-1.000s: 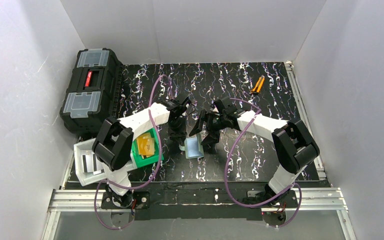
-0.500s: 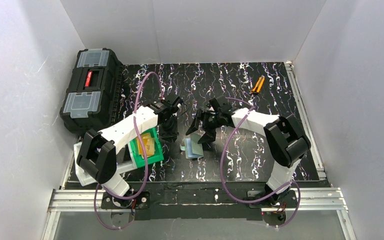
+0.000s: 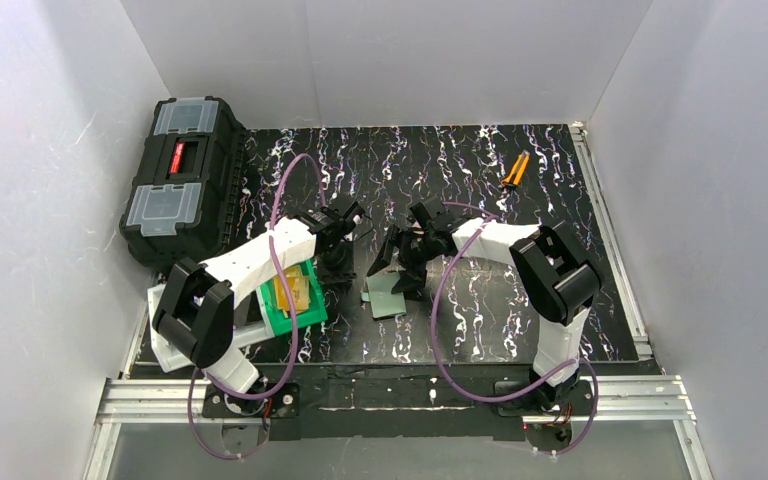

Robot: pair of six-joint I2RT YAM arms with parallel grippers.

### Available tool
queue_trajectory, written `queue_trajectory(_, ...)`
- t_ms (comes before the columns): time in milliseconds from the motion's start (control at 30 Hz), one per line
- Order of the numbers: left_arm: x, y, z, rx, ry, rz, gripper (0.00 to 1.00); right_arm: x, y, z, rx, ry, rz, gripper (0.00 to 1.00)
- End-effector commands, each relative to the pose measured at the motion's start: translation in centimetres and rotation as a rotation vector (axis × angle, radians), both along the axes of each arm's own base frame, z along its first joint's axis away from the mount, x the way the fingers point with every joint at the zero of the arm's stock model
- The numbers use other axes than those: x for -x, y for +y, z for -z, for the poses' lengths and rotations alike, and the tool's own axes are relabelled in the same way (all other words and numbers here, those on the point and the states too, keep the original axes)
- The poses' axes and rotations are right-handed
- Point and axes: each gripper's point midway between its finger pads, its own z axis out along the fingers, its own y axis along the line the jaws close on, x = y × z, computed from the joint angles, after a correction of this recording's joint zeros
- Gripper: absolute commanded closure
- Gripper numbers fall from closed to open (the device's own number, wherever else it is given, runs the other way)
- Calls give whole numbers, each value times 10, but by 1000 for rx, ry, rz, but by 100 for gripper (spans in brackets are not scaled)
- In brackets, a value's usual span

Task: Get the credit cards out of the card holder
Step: Close the card holder at the center of the board, then reset both arms

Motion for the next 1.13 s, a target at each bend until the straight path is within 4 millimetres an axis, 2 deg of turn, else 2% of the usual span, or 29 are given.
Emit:
queue_trajectory(0, -1, -7, -9, 48, -5, -3, 87, -1, -1, 3, 29, -34, -2, 15)
queue_trajectory(167, -10, -10, -30, 65, -55, 13, 87, -11, 6, -37, -27, -97, -21, 13)
queue_trajectory(333, -26, -16, -72, 124, -156, 36, 81, -28, 1, -89, -64, -192, -25, 7)
queue_trajectory(467, -36, -20, -108, 176, -249, 63, 76, -37, -17, -122, -55, -284, 2, 2)
queue_trajectory(600, -41, -20, -142, 234, -332, 78, 67, -39, -41, -142, 8, -379, 32, 2)
queue_trajectory(667, -43, -17, -155, 250, -374, 82, 57, -38, -54, -153, 31, -431, 55, 2)
queue_trajectory(700, -43, -15, -161, 255, -391, 84, 49, -37, -60, -159, 39, -457, 67, 2)
queue_trajectory(767, -44, -3, -184, 262, -486, 66, 2, -34, -86, -184, 78, -577, 124, 2)
queue_trajectory(800, -46, 5, -190, 242, -526, 33, 2, -32, -95, -193, 92, -616, 147, 2)
queue_trajectory(900, -45, 26, -193, 173, -553, -29, 2, -22, -113, -200, 110, -669, 183, 2)
queue_trajectory(1100, -45, 32, -183, 165, -580, -43, 2, -21, -114, -201, 113, -668, 187, 1)
